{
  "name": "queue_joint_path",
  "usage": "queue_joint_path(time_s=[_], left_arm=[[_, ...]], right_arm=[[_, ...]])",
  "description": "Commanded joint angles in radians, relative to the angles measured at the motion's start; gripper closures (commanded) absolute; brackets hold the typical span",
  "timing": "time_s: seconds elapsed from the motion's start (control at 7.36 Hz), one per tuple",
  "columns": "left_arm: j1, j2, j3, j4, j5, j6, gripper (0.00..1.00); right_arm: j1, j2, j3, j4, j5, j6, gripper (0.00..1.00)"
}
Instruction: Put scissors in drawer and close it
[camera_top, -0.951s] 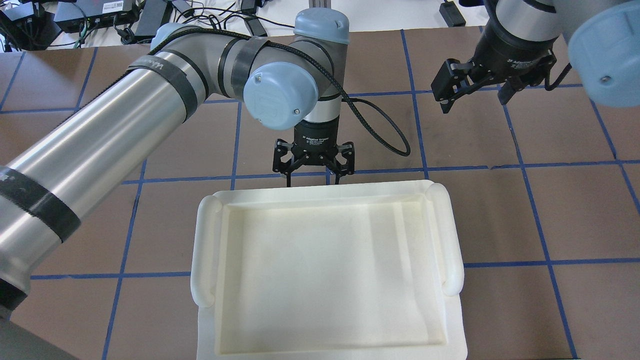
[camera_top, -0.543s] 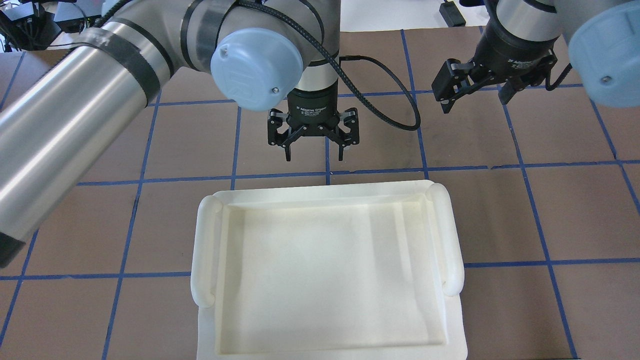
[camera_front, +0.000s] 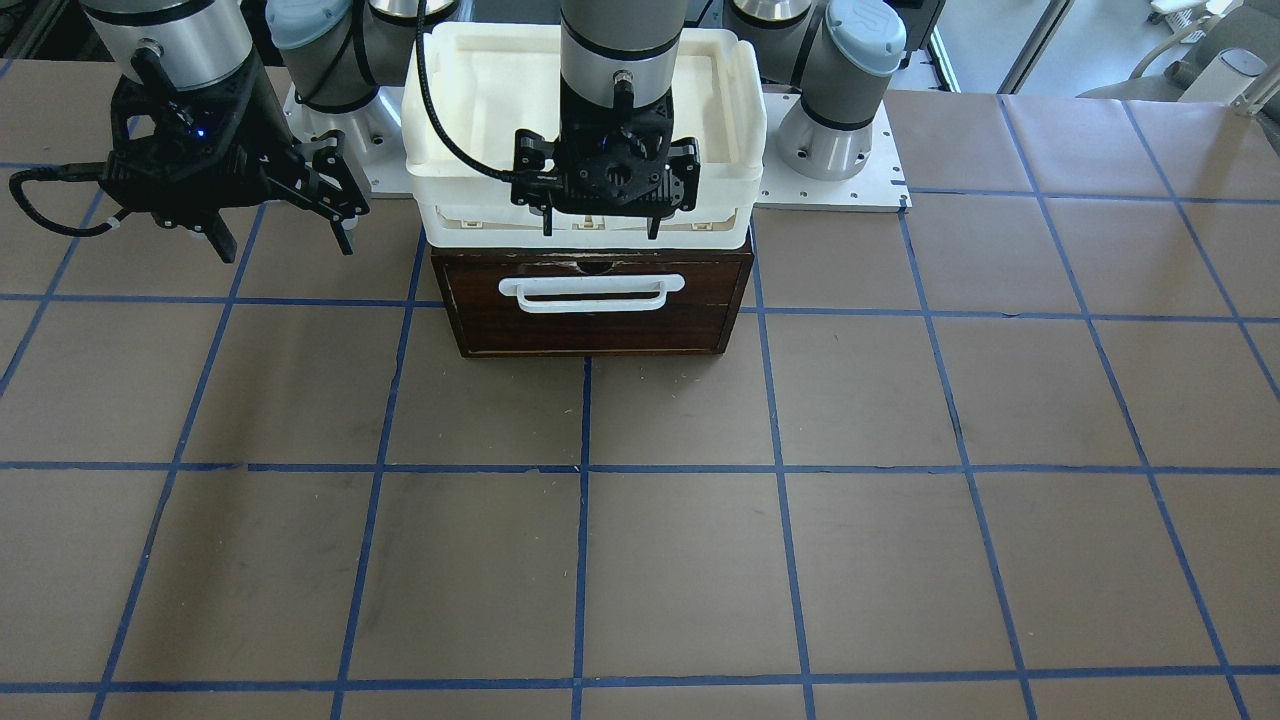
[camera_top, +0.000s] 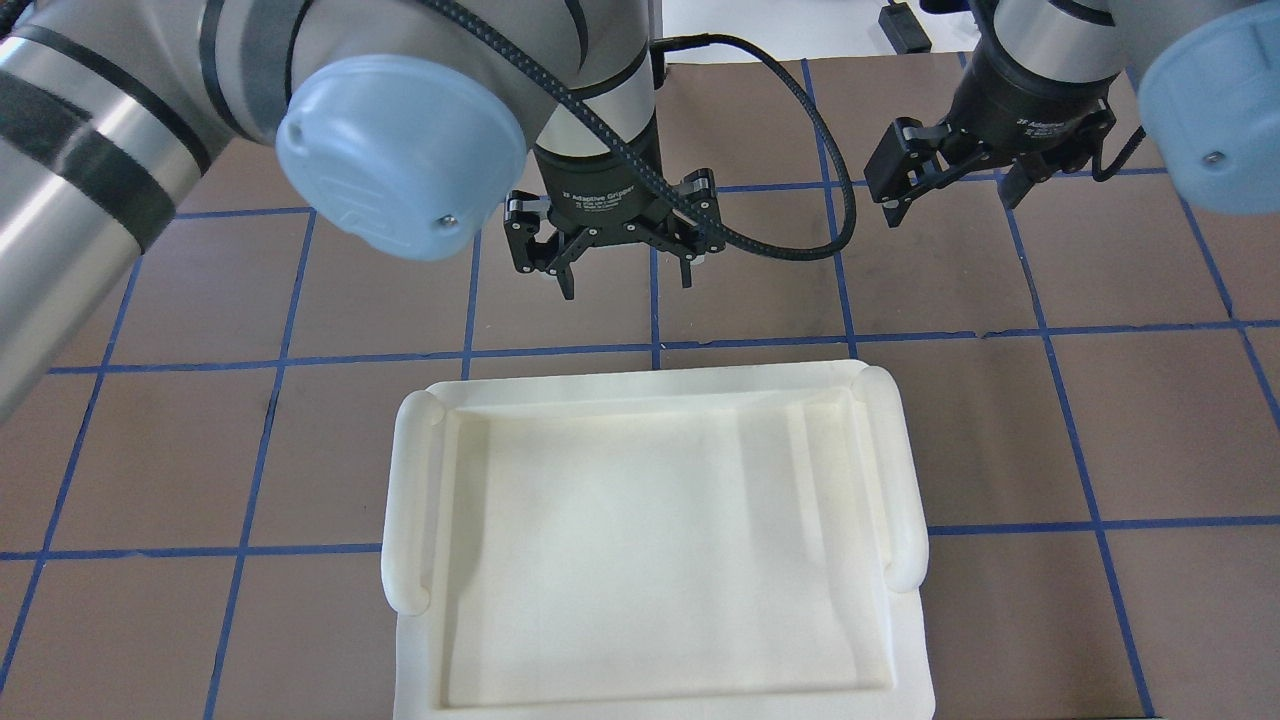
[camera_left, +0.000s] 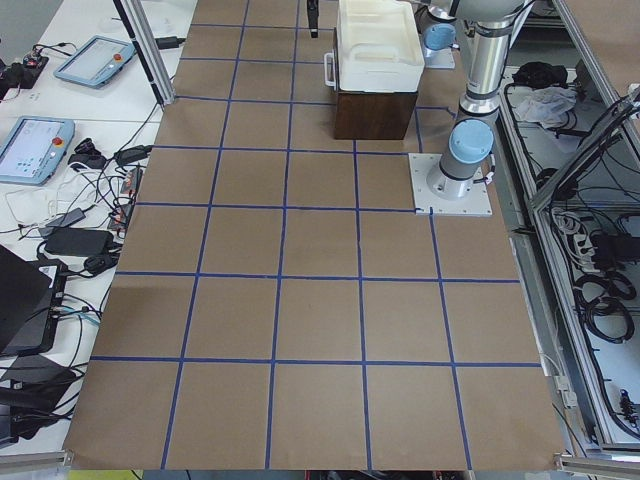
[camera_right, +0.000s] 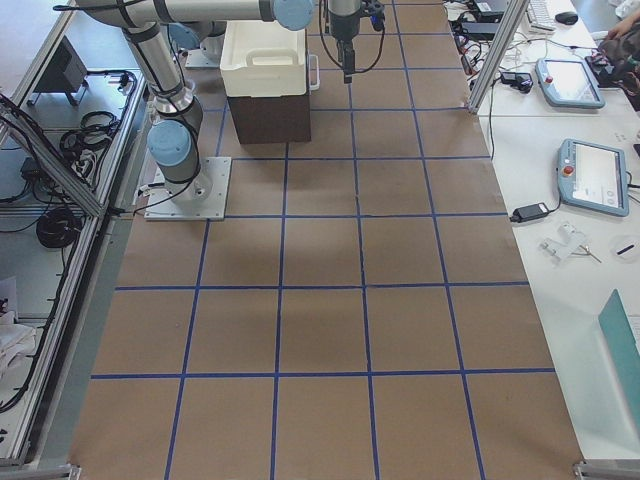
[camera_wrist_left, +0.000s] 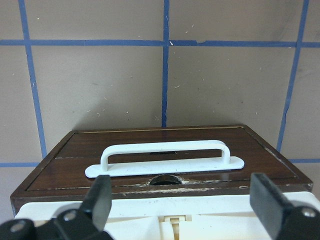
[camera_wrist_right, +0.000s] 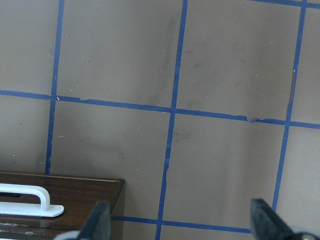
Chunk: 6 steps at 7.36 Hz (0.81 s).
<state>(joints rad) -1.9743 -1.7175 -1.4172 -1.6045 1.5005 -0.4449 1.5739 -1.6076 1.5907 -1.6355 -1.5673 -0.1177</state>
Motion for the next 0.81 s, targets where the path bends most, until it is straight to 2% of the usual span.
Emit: queue_joint_path(time_s=[0.0,0.27,0.41,0.68], left_arm=[[0.067,0.09,-0.043,-0.006,-0.002,0.061,0.0],[0.208,0.151,-0.045,-0.014,-0.011,0.26,0.0],[0.257,0.166,-0.048,-0.014,-0.023,0.276,0.0],[0.307,0.188,-0.048,-0.017,-0.008,0.4,0.0]], right_arm=[[0.0,0.0,0.0,-0.001,0.001,0.0,0.0],[0.0,0.0,0.0,0.002,0.001,0.0,0.0],[0.0,0.0,0.0,0.002,0.001,0.001,0.0],[0.0,0.0,0.0,0.002,0.012,0.001,0.0]])
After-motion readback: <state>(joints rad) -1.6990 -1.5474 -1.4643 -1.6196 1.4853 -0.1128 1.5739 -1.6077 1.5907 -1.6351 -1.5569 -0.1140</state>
